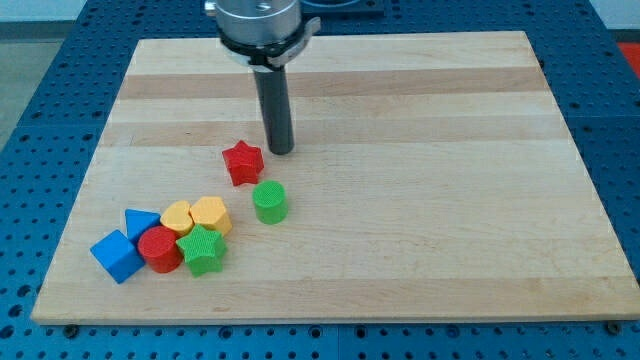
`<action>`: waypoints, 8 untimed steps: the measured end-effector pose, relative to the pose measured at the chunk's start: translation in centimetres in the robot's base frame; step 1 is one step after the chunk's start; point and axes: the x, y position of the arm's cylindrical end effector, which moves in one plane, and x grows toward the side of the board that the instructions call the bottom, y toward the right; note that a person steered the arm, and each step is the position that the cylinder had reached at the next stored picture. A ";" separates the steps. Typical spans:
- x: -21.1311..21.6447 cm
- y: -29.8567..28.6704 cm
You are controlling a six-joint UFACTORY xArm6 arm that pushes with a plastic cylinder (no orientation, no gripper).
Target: Slide the red star closer to the blue triangle
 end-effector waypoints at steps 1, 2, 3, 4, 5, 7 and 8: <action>0.6 0.0; 1.5 -0.9; 1.7 -3.1; 2.3 -5.7; 3.5 -7.6; 5.1 -10.0; 5.1 -10.8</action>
